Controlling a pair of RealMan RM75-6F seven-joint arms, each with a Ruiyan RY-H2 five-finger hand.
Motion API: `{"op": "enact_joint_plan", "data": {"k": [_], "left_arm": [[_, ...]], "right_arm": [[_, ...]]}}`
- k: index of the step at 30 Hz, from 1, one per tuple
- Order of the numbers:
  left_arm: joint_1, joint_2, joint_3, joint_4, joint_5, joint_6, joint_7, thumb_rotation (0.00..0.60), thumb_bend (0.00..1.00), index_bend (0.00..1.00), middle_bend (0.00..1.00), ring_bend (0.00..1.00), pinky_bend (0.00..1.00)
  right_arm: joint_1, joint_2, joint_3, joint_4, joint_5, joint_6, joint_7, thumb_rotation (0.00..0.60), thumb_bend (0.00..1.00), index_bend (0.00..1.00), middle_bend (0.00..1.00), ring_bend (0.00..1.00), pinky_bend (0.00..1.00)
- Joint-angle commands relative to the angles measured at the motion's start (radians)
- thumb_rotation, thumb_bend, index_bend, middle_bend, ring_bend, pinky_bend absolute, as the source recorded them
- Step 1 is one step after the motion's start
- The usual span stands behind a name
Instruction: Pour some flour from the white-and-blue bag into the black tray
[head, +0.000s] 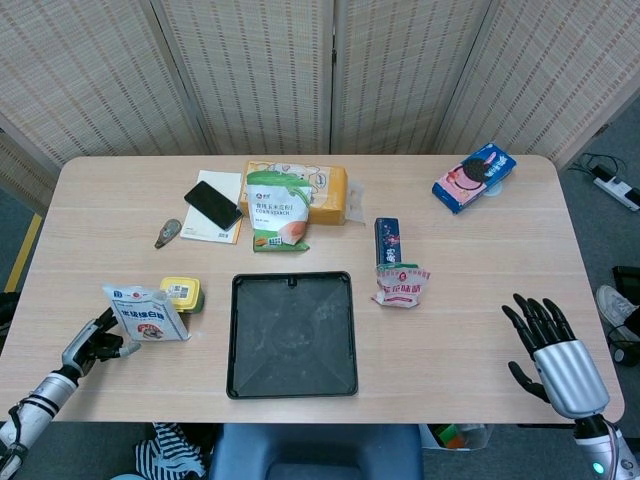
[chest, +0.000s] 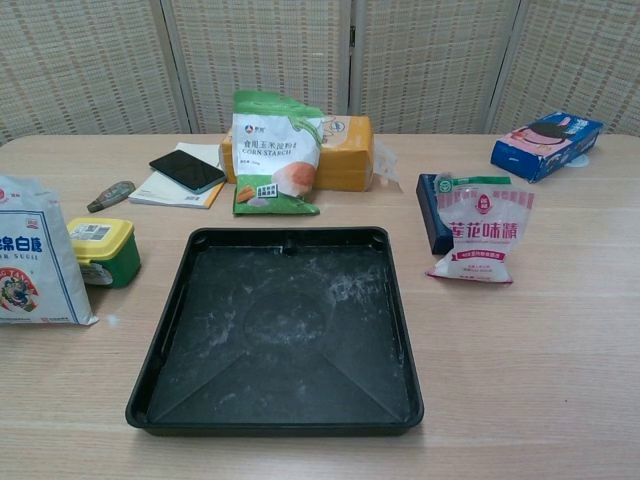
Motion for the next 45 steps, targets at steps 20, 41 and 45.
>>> {"op": "enact_joint_plan", "data": {"k": [20, 41, 45], "left_arm": [[-0.031, -0.045, -0.036, -0.043, -0.084, -0.162, 0.186, 0.6, 0.14, 0.35, 0.45, 1.0, 1.0], [0.024, 0.021, -0.144, -0.213, -0.159, -0.042, 0.399, 0.6, 0.15, 0.72, 0.78, 1.0, 1.0], [0.034, 0.096, -0.125, -0.345, -0.127, 0.013, 0.472, 0.6, 0.15, 0.71, 0.78, 1.0, 1.0]], "right_arm": [[-0.002, 0.01, -0.009, 0.0, -0.011, 0.011, 0.024, 0.6, 0.34, 0.0, 0.0, 0.0, 0.0], [0.002, 0.009, -0.003, 0.002, -0.001, 0.007, 0.024, 0.6, 0.34, 0.0, 0.0, 0.0, 0.0], [0.007, 0.009, -0.005, 0.001, 0.001, -0.004, 0.022, 0.6, 0.34, 0.0, 0.0, 0.0, 0.0]]}}
